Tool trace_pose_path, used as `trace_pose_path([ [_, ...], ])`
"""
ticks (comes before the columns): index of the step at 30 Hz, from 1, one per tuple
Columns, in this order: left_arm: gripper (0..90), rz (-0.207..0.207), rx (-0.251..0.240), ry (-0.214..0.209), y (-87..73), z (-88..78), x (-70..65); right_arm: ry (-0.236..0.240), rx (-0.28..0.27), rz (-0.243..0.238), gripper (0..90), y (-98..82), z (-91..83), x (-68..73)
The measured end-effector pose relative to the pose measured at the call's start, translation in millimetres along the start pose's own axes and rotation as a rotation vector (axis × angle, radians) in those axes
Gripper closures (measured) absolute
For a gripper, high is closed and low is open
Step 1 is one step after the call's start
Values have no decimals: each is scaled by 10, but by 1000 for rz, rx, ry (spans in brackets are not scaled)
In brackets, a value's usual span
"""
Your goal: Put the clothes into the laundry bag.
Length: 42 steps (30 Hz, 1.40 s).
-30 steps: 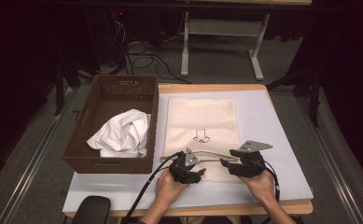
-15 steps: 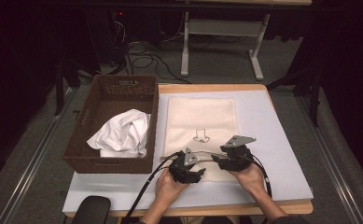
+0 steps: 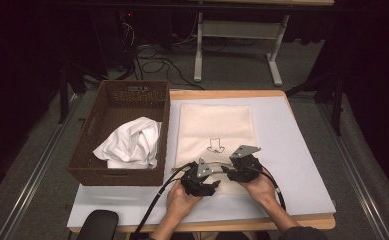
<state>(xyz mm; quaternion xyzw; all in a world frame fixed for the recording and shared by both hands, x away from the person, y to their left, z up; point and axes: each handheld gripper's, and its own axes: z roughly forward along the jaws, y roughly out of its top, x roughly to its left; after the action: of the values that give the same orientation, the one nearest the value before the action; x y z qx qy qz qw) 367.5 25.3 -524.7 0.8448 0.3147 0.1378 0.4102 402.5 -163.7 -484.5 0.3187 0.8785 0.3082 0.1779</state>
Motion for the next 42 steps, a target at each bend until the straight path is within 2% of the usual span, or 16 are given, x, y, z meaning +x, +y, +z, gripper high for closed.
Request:
trace_pose_path([
  [3, 409, 0, 0, 0, 0, 0, 0, -8, 9, -4, 546, 5, 27, -6],
  [19, 407, -3, -1, -3, -1, 0, 4, 20, 56, -5, 729, 10, 159, -57],
  [26, 407, -1, -1, -1, -1, 0, 3, 54, 87, 30, 829, 8, 212, -105],
  [33, 407, -2, -1, 0, 0, 1, 2, 50, 76, 28, 840, 38, 188, -124],
  [36, 407, -2, 0, 0, 0, 0, 2, 31, 68, 27, 840, 48, 161, -114],
  [42, 407, -2, 0, -1, 0, 1, 3, 53, 61, 26, 850, 91, 116, -153],
])
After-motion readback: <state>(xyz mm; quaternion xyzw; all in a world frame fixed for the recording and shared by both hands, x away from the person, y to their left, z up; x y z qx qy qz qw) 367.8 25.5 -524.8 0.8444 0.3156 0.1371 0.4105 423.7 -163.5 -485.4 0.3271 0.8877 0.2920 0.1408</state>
